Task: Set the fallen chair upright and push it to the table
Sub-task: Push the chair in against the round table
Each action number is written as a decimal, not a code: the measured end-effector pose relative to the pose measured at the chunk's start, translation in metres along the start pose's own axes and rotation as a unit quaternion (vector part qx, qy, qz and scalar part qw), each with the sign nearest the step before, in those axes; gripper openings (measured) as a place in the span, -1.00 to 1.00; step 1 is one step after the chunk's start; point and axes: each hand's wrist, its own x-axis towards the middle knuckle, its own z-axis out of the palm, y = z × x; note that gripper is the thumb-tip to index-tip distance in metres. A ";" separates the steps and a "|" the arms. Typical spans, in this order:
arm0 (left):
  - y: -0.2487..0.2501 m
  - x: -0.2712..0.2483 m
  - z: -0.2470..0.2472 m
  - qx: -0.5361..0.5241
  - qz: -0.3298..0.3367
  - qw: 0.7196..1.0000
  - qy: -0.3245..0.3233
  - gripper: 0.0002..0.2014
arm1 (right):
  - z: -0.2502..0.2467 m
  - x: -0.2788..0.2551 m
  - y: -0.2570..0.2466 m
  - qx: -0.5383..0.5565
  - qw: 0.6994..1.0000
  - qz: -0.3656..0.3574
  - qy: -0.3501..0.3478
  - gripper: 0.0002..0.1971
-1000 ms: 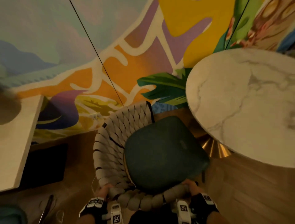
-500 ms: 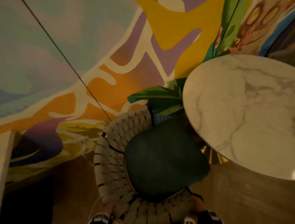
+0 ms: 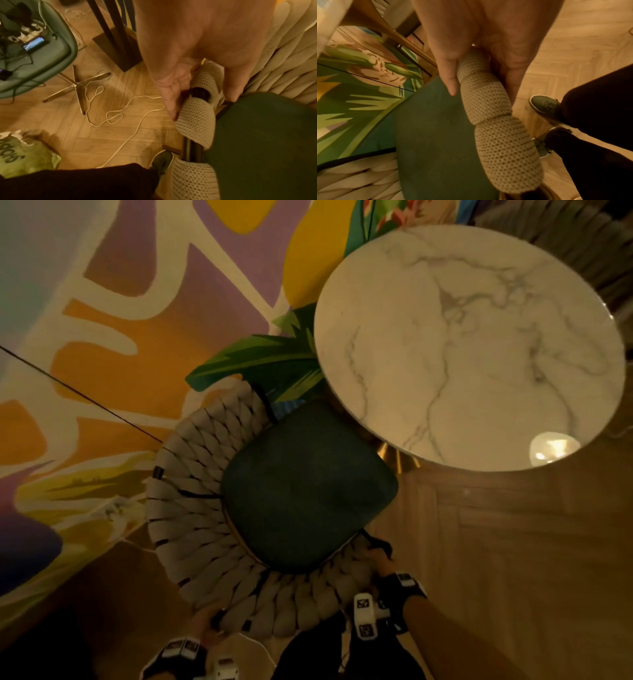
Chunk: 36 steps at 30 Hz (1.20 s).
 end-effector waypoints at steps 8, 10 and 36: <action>0.034 -0.021 0.021 0.029 0.068 0.997 0.014 -0.52 | 0.009 -0.097 -0.047 -0.040 0.995 -0.081 0.039 -0.49; 0.045 -0.019 0.030 0.024 0.085 0.996 0.011 -0.47 | 0.009 -0.100 -0.061 -0.012 0.994 -0.094 0.057 -0.44; 0.029 -0.015 0.089 -0.010 0.088 0.995 0.055 -0.48 | -0.010 -0.092 -0.049 0.069 0.995 -0.033 -0.059 -0.70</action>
